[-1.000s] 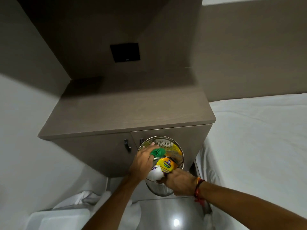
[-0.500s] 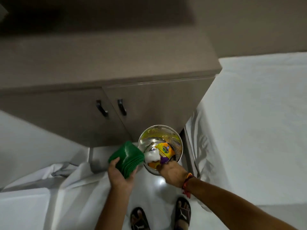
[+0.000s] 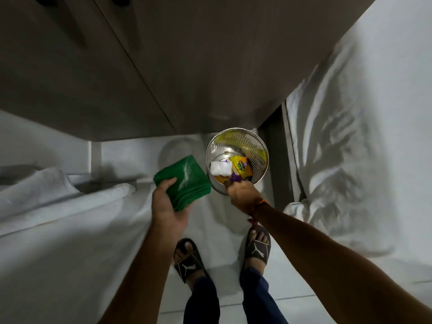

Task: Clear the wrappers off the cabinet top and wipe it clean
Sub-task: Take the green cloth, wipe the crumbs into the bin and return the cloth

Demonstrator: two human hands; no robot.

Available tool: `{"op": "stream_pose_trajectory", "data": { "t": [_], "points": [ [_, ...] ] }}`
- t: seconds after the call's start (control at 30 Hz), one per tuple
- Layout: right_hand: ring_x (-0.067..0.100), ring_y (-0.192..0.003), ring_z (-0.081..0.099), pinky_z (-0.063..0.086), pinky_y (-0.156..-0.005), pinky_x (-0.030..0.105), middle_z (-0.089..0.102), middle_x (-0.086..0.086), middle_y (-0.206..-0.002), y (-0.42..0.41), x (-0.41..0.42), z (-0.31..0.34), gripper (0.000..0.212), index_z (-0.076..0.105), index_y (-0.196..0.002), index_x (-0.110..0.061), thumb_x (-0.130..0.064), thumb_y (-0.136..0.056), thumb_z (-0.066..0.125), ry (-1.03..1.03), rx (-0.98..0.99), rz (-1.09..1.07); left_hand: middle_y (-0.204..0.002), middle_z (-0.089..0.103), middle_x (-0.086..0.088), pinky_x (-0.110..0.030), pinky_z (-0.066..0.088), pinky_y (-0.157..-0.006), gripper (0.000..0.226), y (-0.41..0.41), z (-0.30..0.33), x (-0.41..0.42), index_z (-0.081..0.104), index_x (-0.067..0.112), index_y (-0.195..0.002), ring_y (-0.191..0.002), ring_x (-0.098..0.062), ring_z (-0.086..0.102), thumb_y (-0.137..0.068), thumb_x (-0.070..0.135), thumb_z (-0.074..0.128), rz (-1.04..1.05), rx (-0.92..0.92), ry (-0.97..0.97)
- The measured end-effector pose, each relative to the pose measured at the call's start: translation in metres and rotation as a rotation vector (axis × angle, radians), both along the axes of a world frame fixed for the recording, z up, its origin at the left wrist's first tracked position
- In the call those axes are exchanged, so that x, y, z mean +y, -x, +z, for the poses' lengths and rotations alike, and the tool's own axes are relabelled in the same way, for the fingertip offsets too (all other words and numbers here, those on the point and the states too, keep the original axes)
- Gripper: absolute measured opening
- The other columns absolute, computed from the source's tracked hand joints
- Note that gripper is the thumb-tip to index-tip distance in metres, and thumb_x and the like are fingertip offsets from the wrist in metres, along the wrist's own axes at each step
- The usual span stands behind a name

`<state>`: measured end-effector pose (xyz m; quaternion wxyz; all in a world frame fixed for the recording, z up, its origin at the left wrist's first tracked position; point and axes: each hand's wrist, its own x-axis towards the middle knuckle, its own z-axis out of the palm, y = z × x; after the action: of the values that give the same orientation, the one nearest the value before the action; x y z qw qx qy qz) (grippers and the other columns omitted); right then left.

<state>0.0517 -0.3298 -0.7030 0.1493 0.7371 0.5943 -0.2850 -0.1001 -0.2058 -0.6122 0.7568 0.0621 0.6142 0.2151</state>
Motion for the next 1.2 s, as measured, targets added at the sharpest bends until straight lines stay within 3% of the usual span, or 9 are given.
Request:
{"op": "stream_pose_trajectory", "data": {
  "t": [0.17,0.23,0.33,0.5,0.6,0.73,0.87,0.97,1.2],
  "points": [
    [0.030,-0.049,0.067,0.056,-0.049,0.031,0.070,0.014,-0.063,0.001,0.007,-0.013,0.030,0.074,-0.089,-0.002,-0.003,-0.060,0.081,-0.112,-0.040,-0.007,-0.131,0.067,-0.016,-0.045,0.059,-0.080,0.046,0.009,-0.012,0.000,0.058,0.013,-0.138,-0.111,-0.034,0.067,-0.092,0.015,0.056,-0.060,0.007,0.005],
    [0.031,-0.063,0.071,0.060,-0.062,0.038,0.073,0.015,-0.076,-0.002,0.007,-0.019,0.022,0.073,-0.094,-0.005,-0.006,-0.072,0.073,-0.039,-0.063,0.003,-0.132,0.067,-0.015,-0.048,0.059,-0.081,0.044,0.008,-0.012,0.001,0.060,0.016,-0.136,-0.112,-0.035,0.067,-0.092,0.017,0.057,-0.070,0.009,0.000],
    [0.030,-0.052,0.069,0.059,-0.049,0.036,0.069,0.014,-0.063,-0.005,-0.001,-0.019,0.020,0.073,-0.073,-0.006,-0.005,-0.058,0.086,-0.101,-0.033,-0.057,-0.126,0.070,-0.013,-0.049,0.062,-0.072,0.039,0.004,-0.007,0.002,0.063,0.019,-0.131,-0.107,-0.034,0.070,-0.093,0.021,0.059,-0.080,0.022,-0.027],
    [0.036,-0.101,0.067,0.055,-0.087,0.045,0.073,0.015,-0.110,-0.008,0.027,0.048,0.026,0.067,-0.114,-0.011,-0.023,-0.096,0.053,-0.211,0.347,-0.590,-0.123,0.070,-0.014,-0.059,0.061,-0.072,0.031,-0.004,0.035,0.004,0.067,0.020,-0.123,-0.108,-0.038,0.069,-0.093,0.024,0.063,-0.054,0.030,-0.120],
    [0.030,-0.073,0.070,0.057,-0.068,0.041,0.075,0.016,-0.088,0.000,0.063,0.135,0.022,0.072,-0.091,-0.003,-0.018,-0.097,0.057,-0.448,0.720,-1.039,-0.127,0.067,-0.010,-0.059,0.061,-0.078,0.034,-0.010,0.090,0.007,0.063,0.023,-0.128,-0.111,-0.034,0.066,-0.094,0.023,0.063,-0.096,0.124,-0.364],
    [0.035,-0.058,0.069,0.060,-0.058,0.043,0.073,0.022,-0.075,0.028,0.113,0.278,0.054,0.072,-0.086,0.004,-0.048,-0.095,0.058,-0.415,1.247,-1.251,-0.129,0.055,-0.011,-0.007,0.049,-0.091,0.034,0.008,0.186,0.018,0.056,0.012,-0.133,-0.118,-0.025,0.059,-0.098,0.015,0.058,-0.366,0.485,-1.042],
    [0.034,-0.086,0.075,0.061,-0.073,0.049,0.076,0.020,-0.100,0.074,0.151,0.389,0.055,0.075,-0.105,-0.004,-0.053,-0.082,0.068,-0.268,1.429,-1.107,-0.153,0.027,-0.009,-0.029,0.043,-0.115,0.055,0.057,0.288,0.022,0.051,0.022,-0.144,-0.141,-0.022,0.042,-0.093,0.001,0.058,-0.486,0.605,-1.302],
    [0.039,-0.104,0.070,0.061,-0.077,0.051,0.071,0.026,-0.114,0.127,0.169,0.433,0.039,0.066,-0.118,0.004,-0.019,-0.087,0.063,-0.212,1.536,-1.088,-0.147,0.037,-0.009,-0.017,0.046,-0.105,0.058,0.114,0.341,0.022,0.053,0.017,-0.141,-0.135,-0.018,0.046,-0.086,0.007,0.066,-0.222,0.541,-1.244],
    [0.023,-0.072,0.061,0.059,-0.066,0.038,0.061,0.009,-0.076,0.286,0.181,0.456,0.010,0.067,-0.087,-0.007,-0.009,-0.085,0.058,0.075,1.309,-0.767,-0.122,0.066,-0.022,-0.054,0.056,-0.084,0.041,0.296,0.359,0.029,0.058,0.001,-0.129,-0.109,-0.043,0.065,-0.096,0.024,0.061,0.377,0.250,-0.561]
  ]
}}
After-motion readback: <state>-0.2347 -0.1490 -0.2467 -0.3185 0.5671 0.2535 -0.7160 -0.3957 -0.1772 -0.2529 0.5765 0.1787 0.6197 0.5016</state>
